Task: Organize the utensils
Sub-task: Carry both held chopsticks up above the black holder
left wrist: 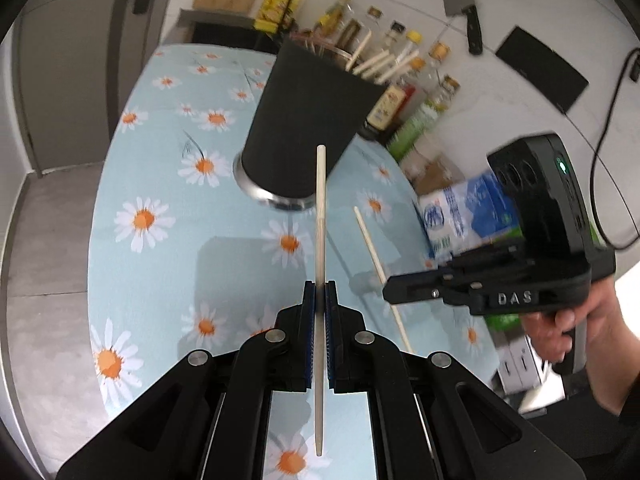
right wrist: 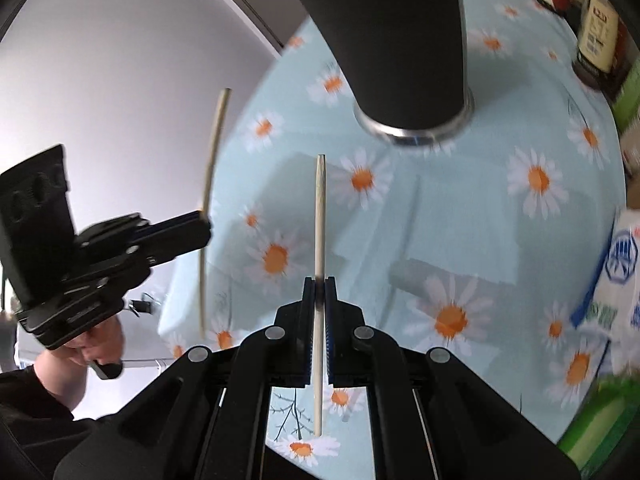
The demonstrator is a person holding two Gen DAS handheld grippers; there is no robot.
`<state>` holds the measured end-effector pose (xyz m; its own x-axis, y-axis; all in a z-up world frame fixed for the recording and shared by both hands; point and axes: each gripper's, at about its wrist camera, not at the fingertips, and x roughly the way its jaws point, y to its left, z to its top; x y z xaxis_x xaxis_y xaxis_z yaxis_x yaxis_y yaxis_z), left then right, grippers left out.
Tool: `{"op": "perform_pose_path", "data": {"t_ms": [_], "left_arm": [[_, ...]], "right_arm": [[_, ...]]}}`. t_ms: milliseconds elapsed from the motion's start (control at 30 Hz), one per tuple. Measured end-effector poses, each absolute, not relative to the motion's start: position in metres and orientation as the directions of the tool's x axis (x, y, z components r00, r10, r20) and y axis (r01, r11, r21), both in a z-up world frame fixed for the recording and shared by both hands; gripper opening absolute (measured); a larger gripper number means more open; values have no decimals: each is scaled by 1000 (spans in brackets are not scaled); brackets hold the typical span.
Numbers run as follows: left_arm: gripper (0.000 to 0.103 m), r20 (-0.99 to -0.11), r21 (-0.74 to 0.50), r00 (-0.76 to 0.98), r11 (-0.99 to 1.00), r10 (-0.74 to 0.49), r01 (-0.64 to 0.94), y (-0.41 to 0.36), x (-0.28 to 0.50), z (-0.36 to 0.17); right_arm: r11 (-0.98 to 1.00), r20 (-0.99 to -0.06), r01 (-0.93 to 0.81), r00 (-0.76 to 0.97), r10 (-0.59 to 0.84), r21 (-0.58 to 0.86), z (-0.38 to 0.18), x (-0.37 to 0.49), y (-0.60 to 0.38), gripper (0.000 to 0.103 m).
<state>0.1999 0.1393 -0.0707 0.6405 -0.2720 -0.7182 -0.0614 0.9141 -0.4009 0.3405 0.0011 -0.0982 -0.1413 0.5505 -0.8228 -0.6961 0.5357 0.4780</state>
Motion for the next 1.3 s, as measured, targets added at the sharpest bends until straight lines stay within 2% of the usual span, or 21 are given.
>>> {"op": "perform_pose_path", "data": {"t_ms": [267,533,933,1300], "left_arm": [[4,-679,-411,706,902,-203,-135,130,207,-57],[4,-558,-427,819,892,-133,-146,135,210,-19],[4,-441,-414,892,904,-99,-104,134,243,17],[4,-338,-381,940,920,-47,-91,152,279,56]], "right_arm": [[387,-666,-725,-131,735,570,-68,342,-20,6],[302,-506,-762,-40,861,573,-32,356,-30,6],[292,-349,-735,80,934,612,12,405,-37,6],[267,-211,-789,177,961,554,58,426,-39,6]]}}
